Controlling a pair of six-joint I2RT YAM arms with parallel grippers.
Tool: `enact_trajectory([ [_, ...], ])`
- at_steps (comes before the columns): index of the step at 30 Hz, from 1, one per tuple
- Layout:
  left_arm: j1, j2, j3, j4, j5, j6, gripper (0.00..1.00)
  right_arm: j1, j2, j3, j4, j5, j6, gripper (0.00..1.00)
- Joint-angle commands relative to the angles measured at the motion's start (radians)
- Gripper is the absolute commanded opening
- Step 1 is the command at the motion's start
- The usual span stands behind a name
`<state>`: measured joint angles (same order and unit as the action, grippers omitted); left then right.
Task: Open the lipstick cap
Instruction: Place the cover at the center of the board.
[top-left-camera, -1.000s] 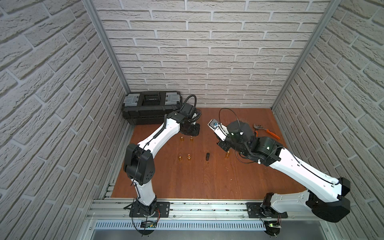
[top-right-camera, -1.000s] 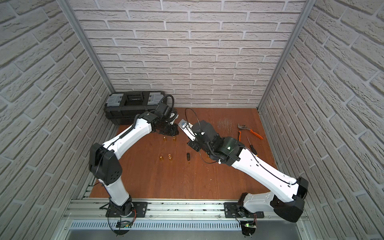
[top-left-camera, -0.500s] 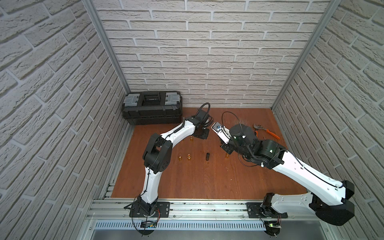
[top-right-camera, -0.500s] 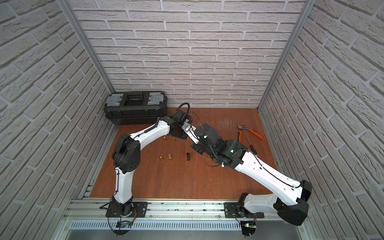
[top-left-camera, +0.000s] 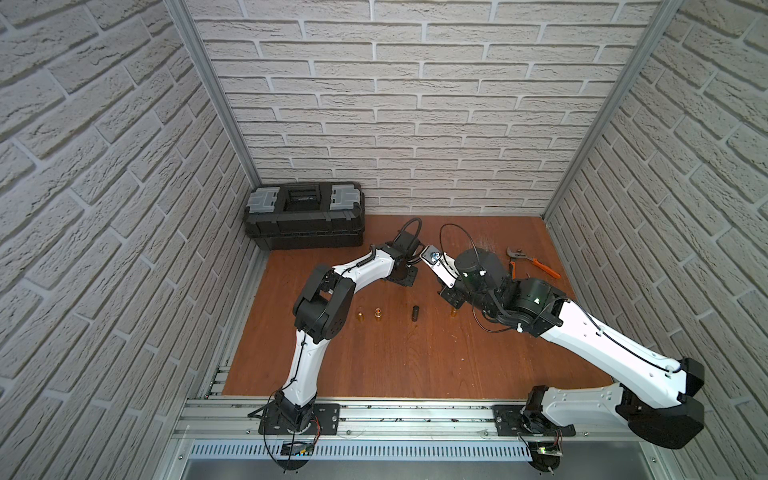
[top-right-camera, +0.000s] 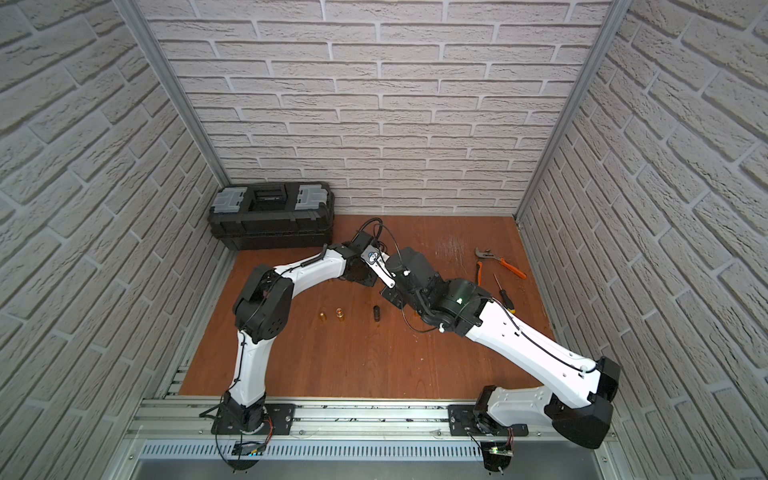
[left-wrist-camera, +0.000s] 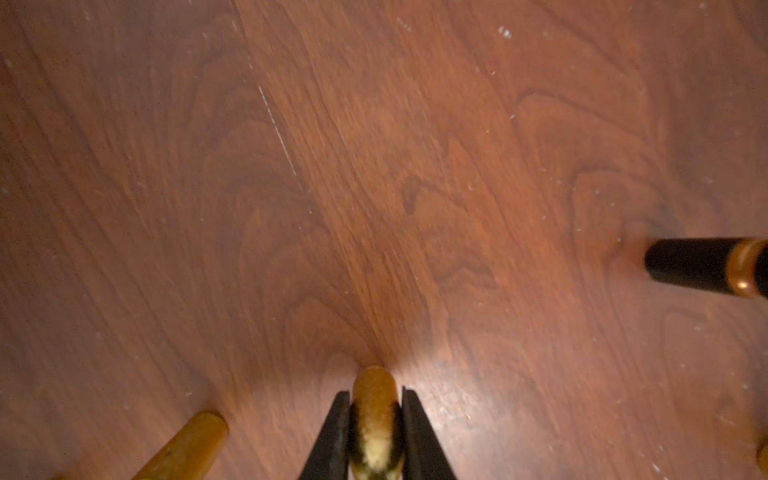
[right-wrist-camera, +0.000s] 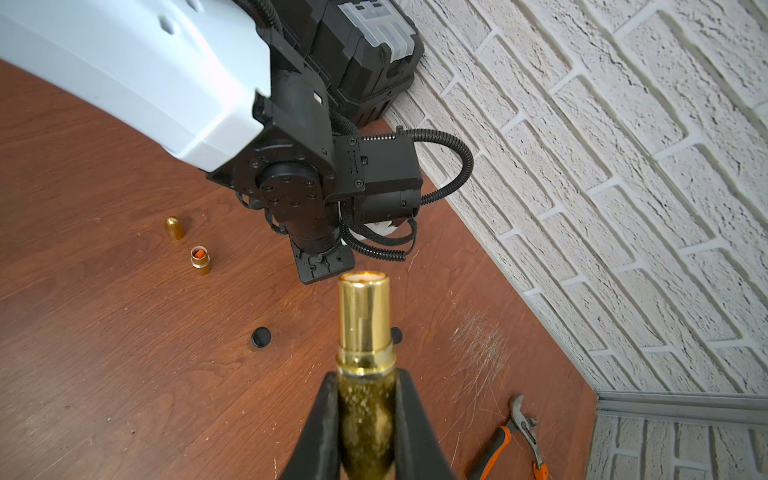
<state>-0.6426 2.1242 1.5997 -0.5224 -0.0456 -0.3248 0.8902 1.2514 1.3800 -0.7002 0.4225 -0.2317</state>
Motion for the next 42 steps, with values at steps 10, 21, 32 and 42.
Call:
enact_trajectory([
  [10, 0.0, 0.036, -0.046, 0.071, -0.055, 0.024, 0.0, 0.006, 0.014, 0.017, 0.015, 0.006, 0.001, 0.03],
  [21, 0.001, 0.002, -0.01, 0.029, -0.033, 0.007, 0.24, 0.006, 0.011, 0.003, 0.017, 0.008, 0.013, 0.03],
  [32, 0.041, -0.152, 0.049, -0.08, 0.128, -0.041, 0.48, 0.004, 0.017, -0.017, 0.045, -0.013, 0.029, 0.03],
  [42, 0.178, -0.406, 0.038, -0.223, 0.384, -0.157, 0.51, 0.005, 0.054, -0.033, 0.091, -0.063, 0.046, 0.03],
])
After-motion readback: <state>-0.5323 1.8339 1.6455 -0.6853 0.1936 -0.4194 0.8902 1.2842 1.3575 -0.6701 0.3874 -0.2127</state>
